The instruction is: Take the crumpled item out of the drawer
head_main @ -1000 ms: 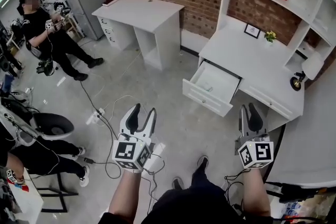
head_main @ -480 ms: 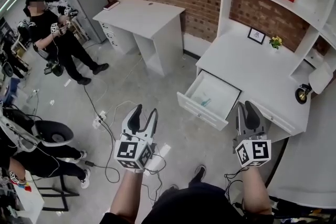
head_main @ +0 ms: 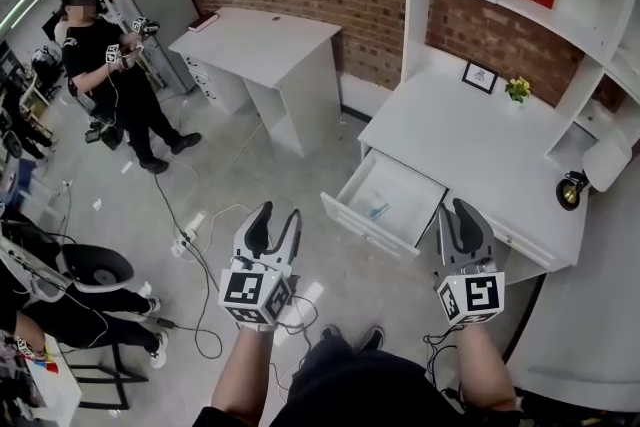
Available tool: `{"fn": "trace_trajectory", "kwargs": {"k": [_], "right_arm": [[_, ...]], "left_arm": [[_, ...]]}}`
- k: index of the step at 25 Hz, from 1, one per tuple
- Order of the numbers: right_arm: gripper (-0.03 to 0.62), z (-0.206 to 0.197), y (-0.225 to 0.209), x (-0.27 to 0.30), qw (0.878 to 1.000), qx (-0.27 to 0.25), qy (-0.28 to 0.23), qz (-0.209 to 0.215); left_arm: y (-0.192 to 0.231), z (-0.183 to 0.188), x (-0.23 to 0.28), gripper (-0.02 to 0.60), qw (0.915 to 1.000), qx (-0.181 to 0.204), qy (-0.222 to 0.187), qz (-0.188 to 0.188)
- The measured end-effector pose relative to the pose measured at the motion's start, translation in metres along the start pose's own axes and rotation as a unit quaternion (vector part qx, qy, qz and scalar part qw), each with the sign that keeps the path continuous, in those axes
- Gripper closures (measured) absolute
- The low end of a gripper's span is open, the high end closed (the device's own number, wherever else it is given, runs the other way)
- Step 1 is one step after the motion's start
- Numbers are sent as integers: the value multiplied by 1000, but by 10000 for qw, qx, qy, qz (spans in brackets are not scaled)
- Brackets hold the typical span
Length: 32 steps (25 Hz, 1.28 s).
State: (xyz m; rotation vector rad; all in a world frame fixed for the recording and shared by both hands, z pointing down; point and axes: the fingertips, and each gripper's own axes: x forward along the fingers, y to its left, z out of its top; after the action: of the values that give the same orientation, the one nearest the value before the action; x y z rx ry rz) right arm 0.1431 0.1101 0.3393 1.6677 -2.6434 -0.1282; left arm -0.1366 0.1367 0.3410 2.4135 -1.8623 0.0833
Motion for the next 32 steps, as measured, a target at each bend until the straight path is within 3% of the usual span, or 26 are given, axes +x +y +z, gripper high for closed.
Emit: {"fn": "trace_trajectory", "kwargs": {"k": [11,22,32], "right_arm": [[500,-17,-16,45,9999,-70,121,-45],[505,-34,-41,150,9987,113,390,-322],[507,-45,-60,217,9949,-50,765,-662]], "left_arm": [[17,-10,60,387,9998,-135,2,-119],[74,-3,178,386,9989,-159,37,-444],[105,-16,263,387,9948,-487,173,-874]]}}
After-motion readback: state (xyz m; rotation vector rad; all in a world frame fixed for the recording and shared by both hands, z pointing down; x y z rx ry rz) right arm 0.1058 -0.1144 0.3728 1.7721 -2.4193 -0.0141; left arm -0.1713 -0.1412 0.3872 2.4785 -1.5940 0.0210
